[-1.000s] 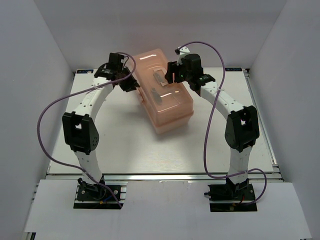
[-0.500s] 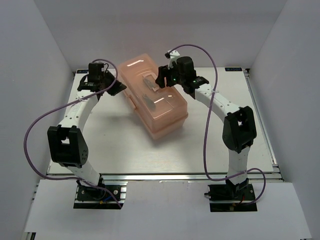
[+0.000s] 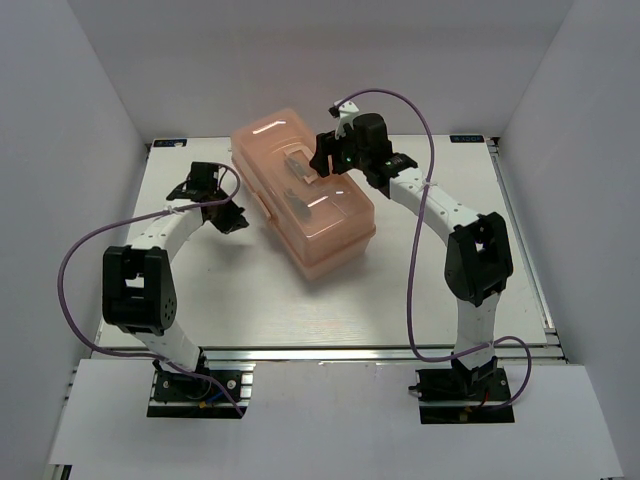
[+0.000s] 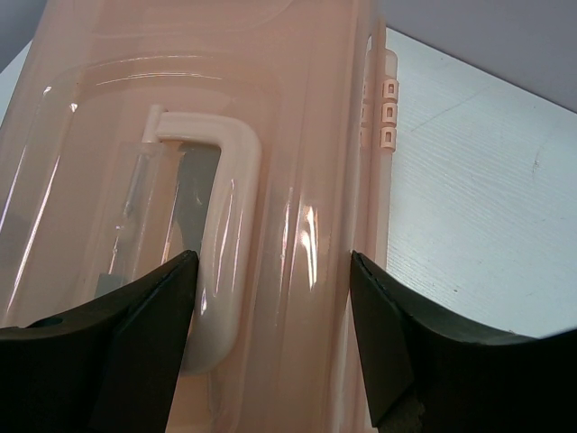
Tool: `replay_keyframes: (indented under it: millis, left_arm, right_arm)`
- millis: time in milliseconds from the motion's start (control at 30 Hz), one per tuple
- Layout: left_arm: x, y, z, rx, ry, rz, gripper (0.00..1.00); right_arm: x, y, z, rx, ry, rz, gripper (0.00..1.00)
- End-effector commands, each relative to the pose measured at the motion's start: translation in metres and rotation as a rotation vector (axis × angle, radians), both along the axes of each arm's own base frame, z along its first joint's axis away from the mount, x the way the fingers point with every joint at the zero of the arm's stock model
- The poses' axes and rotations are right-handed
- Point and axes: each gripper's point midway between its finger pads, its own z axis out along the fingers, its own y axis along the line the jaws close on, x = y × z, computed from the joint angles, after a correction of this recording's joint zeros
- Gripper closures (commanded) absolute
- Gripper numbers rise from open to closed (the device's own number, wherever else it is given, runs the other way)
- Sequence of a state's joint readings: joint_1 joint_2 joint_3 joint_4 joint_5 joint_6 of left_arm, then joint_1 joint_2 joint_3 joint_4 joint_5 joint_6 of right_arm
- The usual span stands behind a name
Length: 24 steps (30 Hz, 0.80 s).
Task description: Sort the tools into containers
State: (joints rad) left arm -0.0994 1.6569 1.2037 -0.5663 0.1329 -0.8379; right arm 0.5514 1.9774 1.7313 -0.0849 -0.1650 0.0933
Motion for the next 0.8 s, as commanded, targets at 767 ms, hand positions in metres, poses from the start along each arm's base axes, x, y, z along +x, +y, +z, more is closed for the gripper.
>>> replay_keyframes:
  millis: [767]
  left_arm:
    - [0.075,-0.091,0.009,-0.196,-0.074,-0.098,1.00]
  right_arm:
    - [-0.057,-0.002,-0.088,-0.142,0.286,0.074,0.24]
